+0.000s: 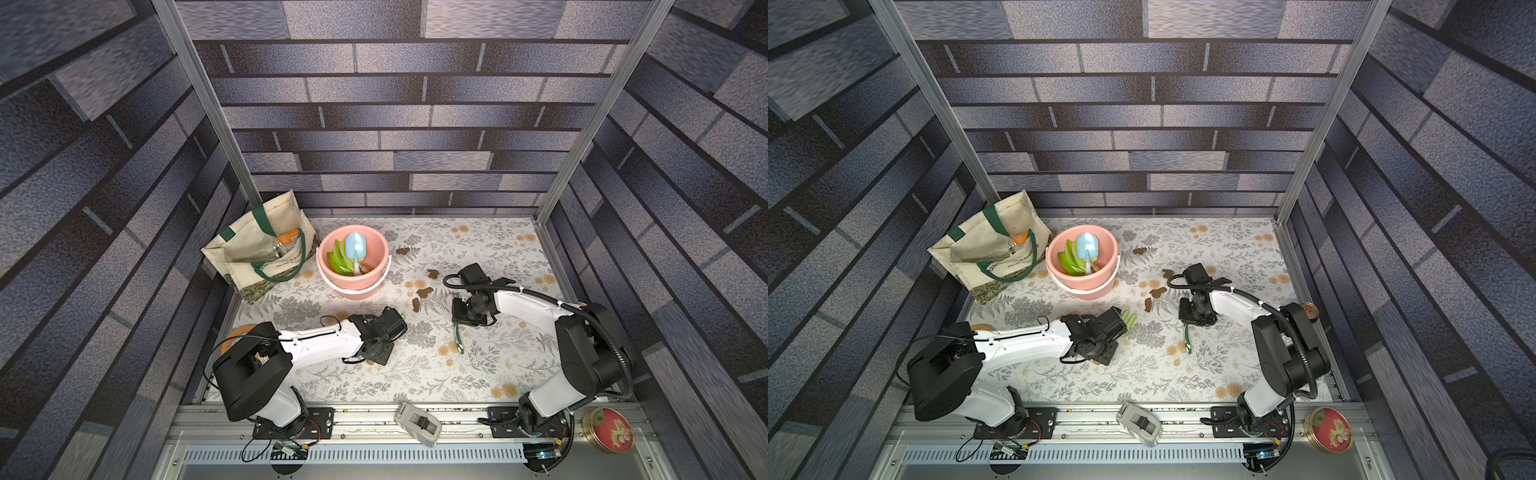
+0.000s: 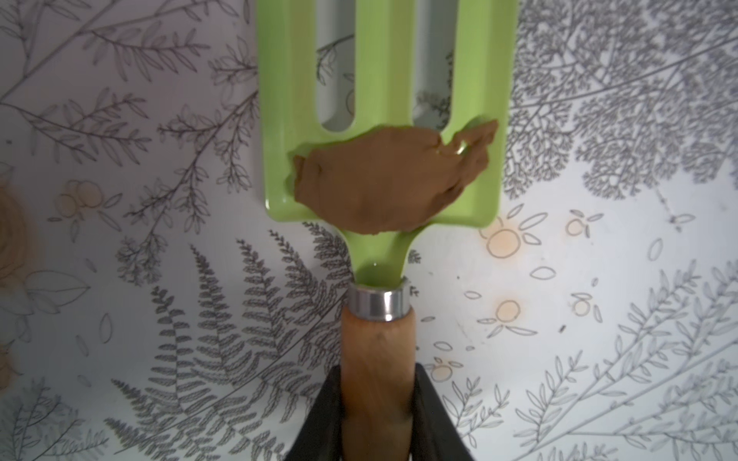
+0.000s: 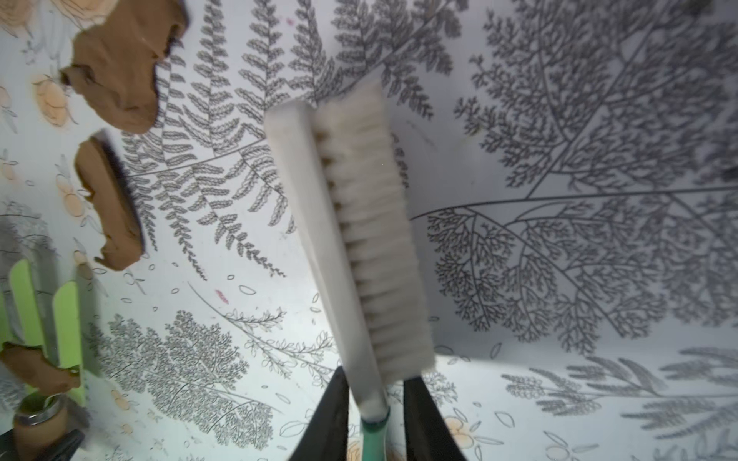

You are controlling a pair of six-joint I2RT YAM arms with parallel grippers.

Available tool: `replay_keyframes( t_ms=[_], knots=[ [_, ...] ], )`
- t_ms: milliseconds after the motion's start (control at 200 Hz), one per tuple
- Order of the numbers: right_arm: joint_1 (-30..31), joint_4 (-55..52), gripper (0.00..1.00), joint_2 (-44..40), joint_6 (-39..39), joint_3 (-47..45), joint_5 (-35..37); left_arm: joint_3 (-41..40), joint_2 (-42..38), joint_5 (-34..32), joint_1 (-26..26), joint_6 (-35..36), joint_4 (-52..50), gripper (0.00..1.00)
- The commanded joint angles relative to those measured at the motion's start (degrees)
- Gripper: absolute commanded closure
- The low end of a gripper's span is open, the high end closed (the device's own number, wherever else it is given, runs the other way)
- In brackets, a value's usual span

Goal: Brush the soil off the hand trowel and place it into the bucket
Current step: Adjust the brush at the center of the board, then place the hand trowel at the center of the board.

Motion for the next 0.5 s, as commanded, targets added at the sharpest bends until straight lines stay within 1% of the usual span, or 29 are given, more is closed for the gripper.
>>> replay_keyframes(
  t_ms=[0,120,281,496],
  knots=[
    [3.0,-5.2,0.71,2.7,1.3,2.6,6.7,-0.1,-0.5,-1.2,0.6,1.1,0.9,0.98],
    [4.3,-4.8,0.68,2.7,3.2,1.8,7.5,-0.8,-1.2,-1.6,0.7,0.8,1.1,0.98],
    [5.9,-5.6,0.65,-0.1,5.3,-0.5,8.1,-1.6,-2.0,-1.9,0.9,0.4,1.2,0.98],
    [10.3,-7.9,0.65,-2.6,8.4,-2.8,10.3,-1.9,-2.1,-1.9,1.2,0.1,1.5,0.97]
  ],
)
